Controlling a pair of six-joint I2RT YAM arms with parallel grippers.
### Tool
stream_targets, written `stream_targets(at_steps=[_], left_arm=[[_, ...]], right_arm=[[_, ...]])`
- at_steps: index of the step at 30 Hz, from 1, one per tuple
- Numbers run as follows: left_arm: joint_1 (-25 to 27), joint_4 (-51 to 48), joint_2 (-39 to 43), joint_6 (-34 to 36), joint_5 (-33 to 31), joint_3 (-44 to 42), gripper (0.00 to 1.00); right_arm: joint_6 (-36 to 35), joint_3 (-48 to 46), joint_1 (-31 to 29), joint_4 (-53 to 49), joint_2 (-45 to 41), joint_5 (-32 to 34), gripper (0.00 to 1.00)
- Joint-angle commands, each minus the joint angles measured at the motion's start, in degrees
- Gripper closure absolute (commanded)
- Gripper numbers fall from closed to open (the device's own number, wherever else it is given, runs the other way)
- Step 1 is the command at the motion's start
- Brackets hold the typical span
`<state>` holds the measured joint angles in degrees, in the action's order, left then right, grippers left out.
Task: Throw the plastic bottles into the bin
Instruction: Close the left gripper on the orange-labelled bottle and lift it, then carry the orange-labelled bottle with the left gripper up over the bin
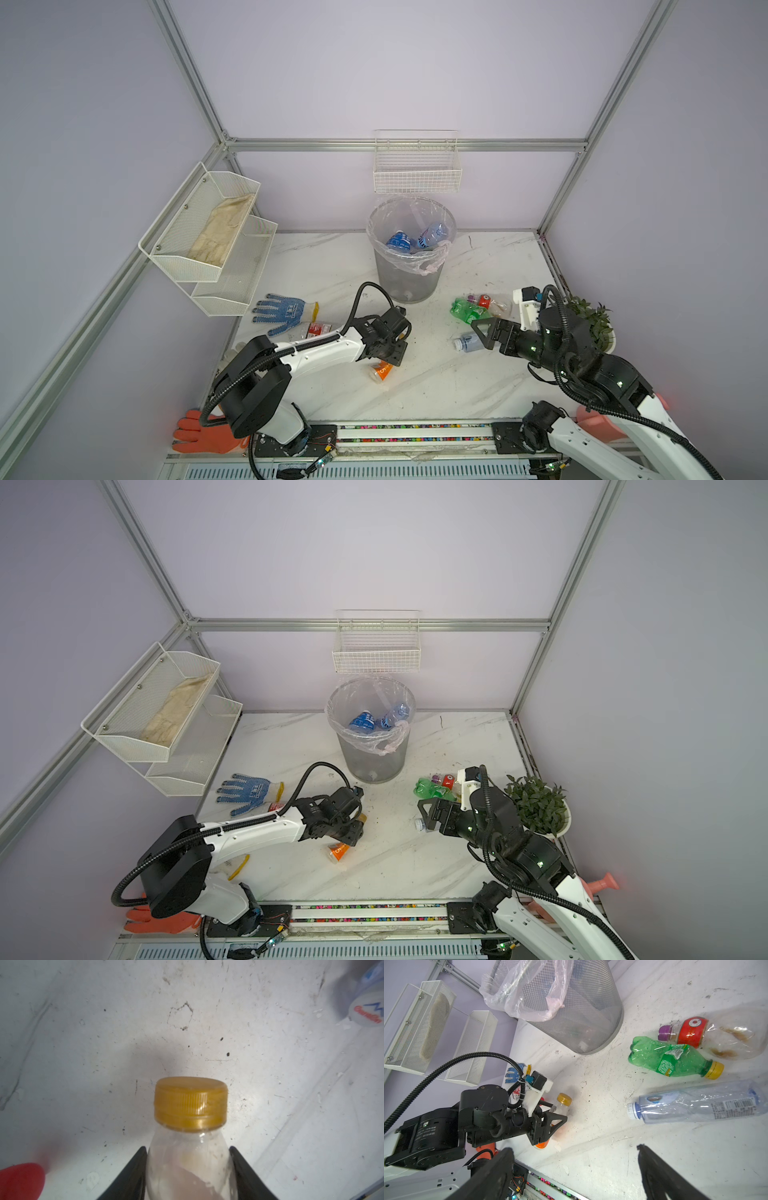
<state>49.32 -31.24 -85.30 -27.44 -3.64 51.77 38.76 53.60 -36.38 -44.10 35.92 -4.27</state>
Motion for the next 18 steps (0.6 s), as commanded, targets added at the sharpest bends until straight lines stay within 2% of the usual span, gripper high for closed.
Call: stream_targets(at_steps=[1, 8, 18], left_arm=[[0.33, -0.47, 3.8, -0.59, 1.18, 0.39, 0.49], [0.27, -4.38, 11.97, -1.19, 0.22, 3.38, 0.49], [0.34, -5.88, 22.13, 0.37, -1.15, 6.05, 0.51]], right_arm=[[0.87, 1.55, -0.18, -1.35, -1.42, 1.35, 0.06], [1.04, 2.39, -0.25, -4.15, -4.61, 2.5, 0.06], [0.42, 2.17, -0.19, -3.67, -3.74, 2.45, 0.06]])
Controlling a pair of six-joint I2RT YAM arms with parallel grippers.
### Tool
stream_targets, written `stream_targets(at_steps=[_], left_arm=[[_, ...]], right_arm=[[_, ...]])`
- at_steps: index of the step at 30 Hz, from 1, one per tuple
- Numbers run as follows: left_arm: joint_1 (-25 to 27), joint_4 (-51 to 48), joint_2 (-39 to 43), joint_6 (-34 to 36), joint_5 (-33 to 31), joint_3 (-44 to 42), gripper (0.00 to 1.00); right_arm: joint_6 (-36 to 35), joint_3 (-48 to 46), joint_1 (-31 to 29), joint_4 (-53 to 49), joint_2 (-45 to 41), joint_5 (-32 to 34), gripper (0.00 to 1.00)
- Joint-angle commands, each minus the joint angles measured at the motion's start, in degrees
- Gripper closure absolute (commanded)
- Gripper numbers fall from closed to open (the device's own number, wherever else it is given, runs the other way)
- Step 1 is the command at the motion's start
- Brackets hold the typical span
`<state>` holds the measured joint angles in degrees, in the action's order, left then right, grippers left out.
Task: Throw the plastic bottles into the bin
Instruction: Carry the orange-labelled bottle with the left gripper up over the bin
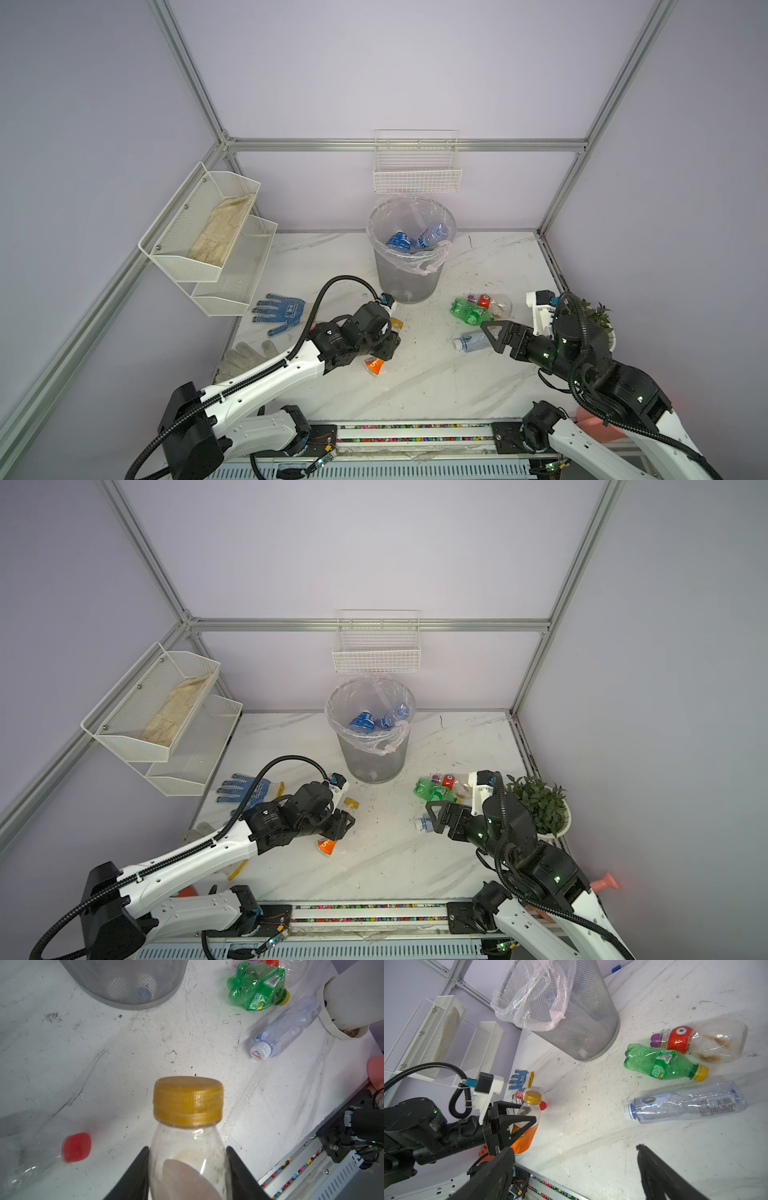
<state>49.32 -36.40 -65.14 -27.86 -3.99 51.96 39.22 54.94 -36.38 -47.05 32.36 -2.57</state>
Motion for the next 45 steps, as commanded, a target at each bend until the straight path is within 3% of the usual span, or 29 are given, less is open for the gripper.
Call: stream_targets(at_steps=[1, 14, 21, 27, 45], left_arm=[[0.34, -1.1, 2.48, 0.86, -0.89, 6.44, 0.51], [0.37, -2.79, 7.91, 0.45, -4.26, 12.69, 0.55], [0.34, -1.84, 11.4, -0.8, -5.83, 11.83, 0.55], [0.34, -1.9, 15.13, 0.98, -7.08, 11.27, 0.56], [0.41, -2.52, 13.66, 6.5, -8.85, 21.81, 0.57]], right_arm=[[0.04, 0.79, -0.21, -0.68, -0.28, 0.81, 0.06], [-0.46, 1.82, -0.21, -1.12, -0.21, 0.37, 0.06], [-3.96, 7.35, -0.18, -2.5, 7.59, -0.22, 0.08], [-1.52, 8.43, -0.19, 0.31, 8.99, -0.46, 0.09], [0.41, 4.57, -0.19, 7.11, 13.34, -2.97, 0.11]])
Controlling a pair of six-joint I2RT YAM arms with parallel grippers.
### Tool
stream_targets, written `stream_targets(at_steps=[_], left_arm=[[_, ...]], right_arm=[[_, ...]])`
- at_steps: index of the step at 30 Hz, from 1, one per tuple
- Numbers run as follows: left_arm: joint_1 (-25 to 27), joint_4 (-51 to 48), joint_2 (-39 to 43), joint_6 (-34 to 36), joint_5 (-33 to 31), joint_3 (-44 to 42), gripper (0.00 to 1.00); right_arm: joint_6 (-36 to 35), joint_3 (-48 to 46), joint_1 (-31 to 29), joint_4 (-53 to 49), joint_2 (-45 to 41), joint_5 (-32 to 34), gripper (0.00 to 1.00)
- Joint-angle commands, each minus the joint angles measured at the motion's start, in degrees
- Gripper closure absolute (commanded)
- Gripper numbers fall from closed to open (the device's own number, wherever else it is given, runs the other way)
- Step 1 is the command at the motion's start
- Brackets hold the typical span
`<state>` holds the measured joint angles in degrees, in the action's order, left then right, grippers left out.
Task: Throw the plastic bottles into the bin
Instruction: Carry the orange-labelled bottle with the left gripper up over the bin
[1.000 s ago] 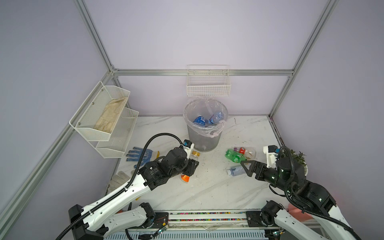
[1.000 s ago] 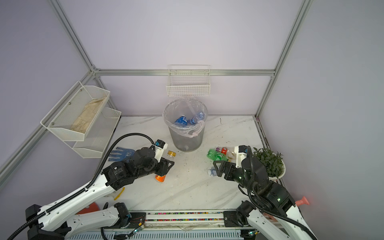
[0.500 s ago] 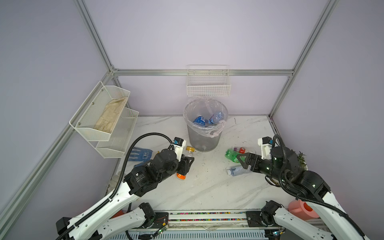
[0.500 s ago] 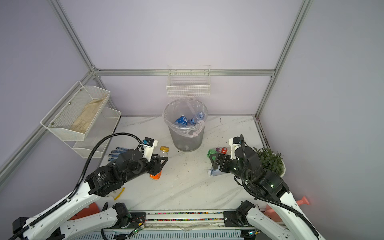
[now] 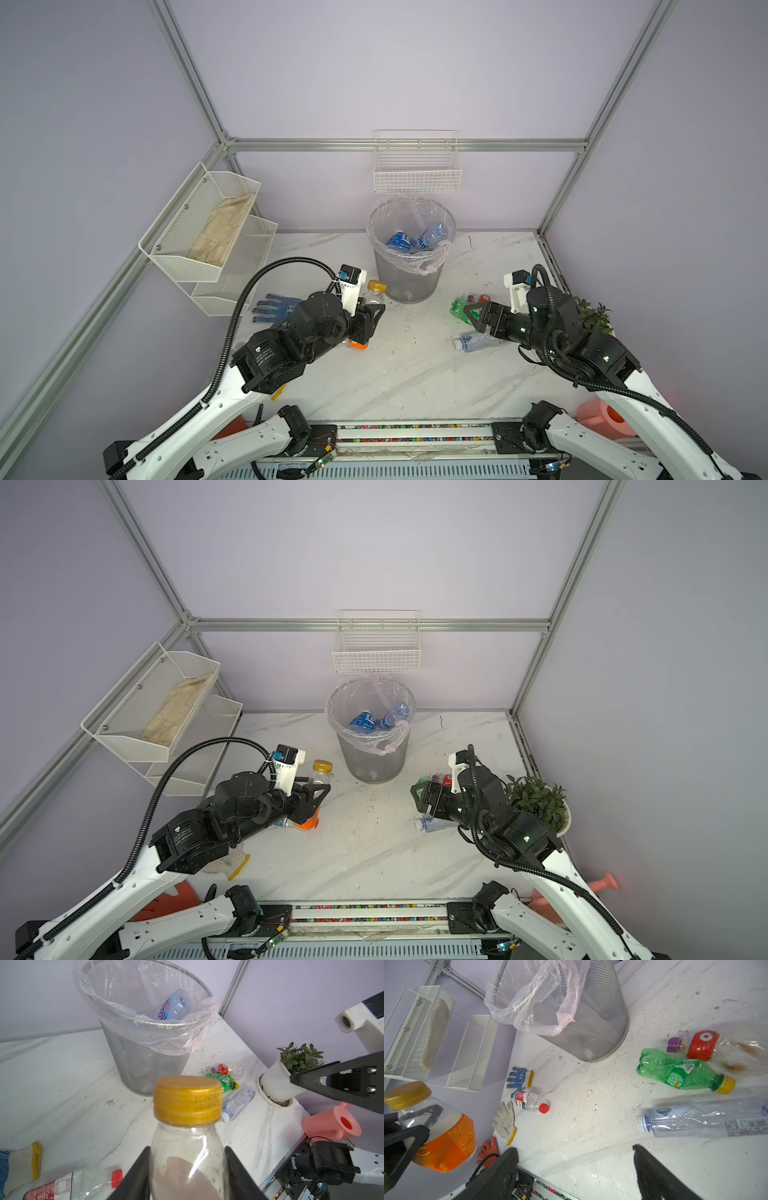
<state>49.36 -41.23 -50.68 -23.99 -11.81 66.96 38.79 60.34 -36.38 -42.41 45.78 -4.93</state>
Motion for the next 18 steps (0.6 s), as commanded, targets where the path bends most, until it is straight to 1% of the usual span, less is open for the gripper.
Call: stream_targets(at_steps=[1, 7, 10, 18], left_arm=[[0.23, 2.46, -1.29, 3.02, -1.24, 7.5, 0.58], [0.08, 3.59, -5.69, 6.45, -1.74, 13.29, 0.58], [-0.79, 4.04, -8.44, 8.14, -1.39, 17.1, 0.58], [-4.09, 5.72, -16.42, 10.61, 1.77, 27.85, 0.59]], right_arm=[[0.82, -0.93, -0.21, 2.65, 0.01, -0.56, 0.11], [0.5, -1.55, -0.24, 3.3, 1.13, -0.18, 0.11], [0.5, -1.63, -0.19, 4.46, 1.59, -0.58, 0.11], [-0.71, -0.32, -0.18, 3.62, 1.56, 0.28, 0.11]])
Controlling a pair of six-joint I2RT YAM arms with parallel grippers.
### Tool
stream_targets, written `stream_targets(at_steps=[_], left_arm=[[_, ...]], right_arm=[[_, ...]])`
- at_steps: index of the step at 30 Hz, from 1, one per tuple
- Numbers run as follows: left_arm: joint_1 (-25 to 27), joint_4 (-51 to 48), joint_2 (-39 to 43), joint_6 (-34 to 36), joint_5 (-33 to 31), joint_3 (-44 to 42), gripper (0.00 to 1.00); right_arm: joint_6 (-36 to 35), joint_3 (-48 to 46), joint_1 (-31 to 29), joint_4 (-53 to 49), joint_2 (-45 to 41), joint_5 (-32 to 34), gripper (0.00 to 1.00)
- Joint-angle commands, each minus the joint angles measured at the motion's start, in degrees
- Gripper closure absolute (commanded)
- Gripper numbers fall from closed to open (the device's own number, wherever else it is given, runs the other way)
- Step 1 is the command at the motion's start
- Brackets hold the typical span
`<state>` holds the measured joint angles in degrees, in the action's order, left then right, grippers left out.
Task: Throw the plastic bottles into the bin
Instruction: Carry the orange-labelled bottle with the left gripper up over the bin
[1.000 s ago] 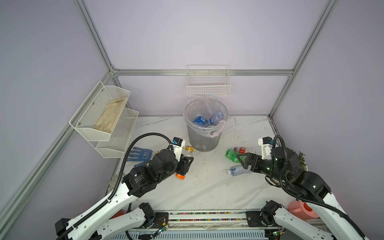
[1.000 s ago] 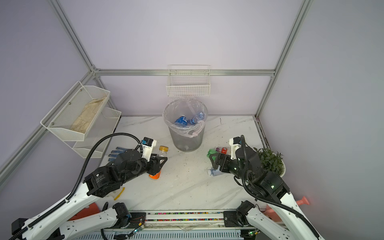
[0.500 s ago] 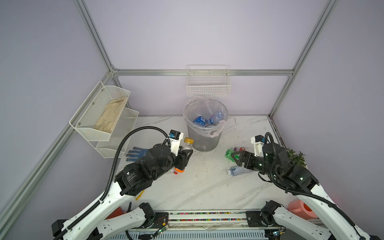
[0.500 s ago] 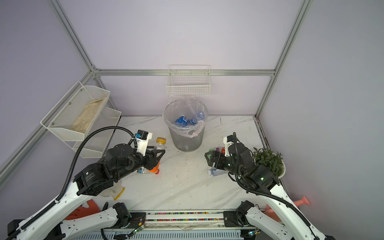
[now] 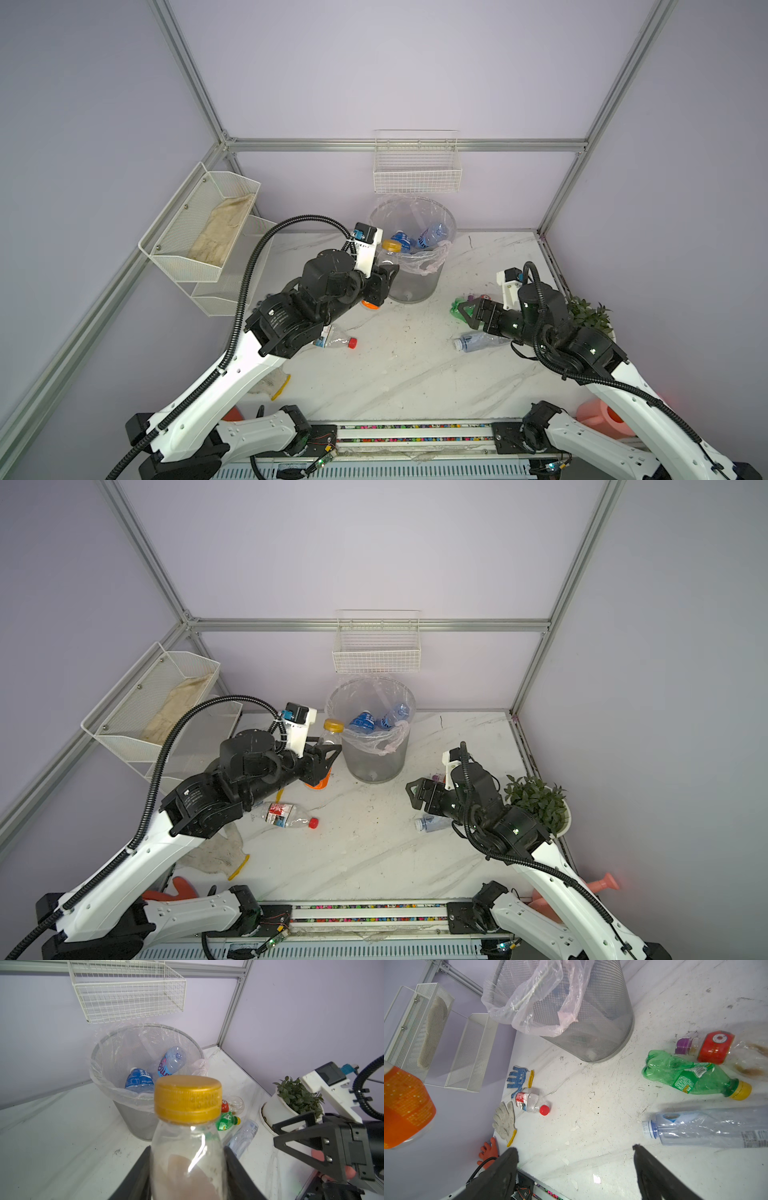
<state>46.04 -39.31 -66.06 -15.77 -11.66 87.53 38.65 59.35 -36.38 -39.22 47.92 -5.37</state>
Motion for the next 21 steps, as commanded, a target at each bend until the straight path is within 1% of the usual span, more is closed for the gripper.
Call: stream_targets(at_steps=[1, 4, 6, 11, 16, 17, 18, 19, 20, 21], left_arm=[[-1.08, 4.26, -1.86, 2.85, 1.96, 8.62, 0.59], [-2.29, 6.21, -4.47, 3.2, 2.71, 11.98, 0.59], [-3.49, 7.9, -6.54, 3.18, 4.29, 14.02, 0.6], [-6.14, 10.7, -14.18, 5.21, 6.29, 21.46, 0.6], [-10.16, 10.89, -28.81, 4.57, 9.37, 34.56, 0.59], [-10.9, 10.33, -31.47, 4.39, 9.72, 37.15, 0.59], [-11.75, 8.8, -35.44, 4.34, 9.81, 41.56, 0.57], [-12.56, 5.87, -39.62, 4.28, 9.67, 46.6, 0.48], [-13.31, 2.67, -43.27, 4.19, 9.39, 51.23, 0.32], [-14.15, -1.54, -47.23, 3.83, 9.65, 56.69, 0.06]], right_arm=[[-0.65, 0.74, -0.2, 0.15, -0.76, 0.88, 0.11], [-0.88, 0.76, -0.23, -0.4, -1.62, 1.01, 0.11], [-0.86, 0.55, -0.18, -0.5, -2.27, 1.07, 0.11], [-0.89, 0.25, -0.18, -1.02, -3.34, 1.17, 0.11], [-1.03, 0.67, -0.23, -1.49, -3.72, 0.62, 0.1], [-1.14, 0.81, -0.23, -1.6, -3.8, 0.62, 0.11], [-1.22, 0.97, -0.19, -1.74, -3.89, 0.55, 0.1], [-1.3, 1.21, -0.18, -1.95, -4.02, 0.53, 0.1], [-1.38, 1.52, -0.18, -2.19, -4.13, 0.45, 0.1], [-1.49, 1.85, -0.19, -2.58, -4.28, 0.44, 0.1]])
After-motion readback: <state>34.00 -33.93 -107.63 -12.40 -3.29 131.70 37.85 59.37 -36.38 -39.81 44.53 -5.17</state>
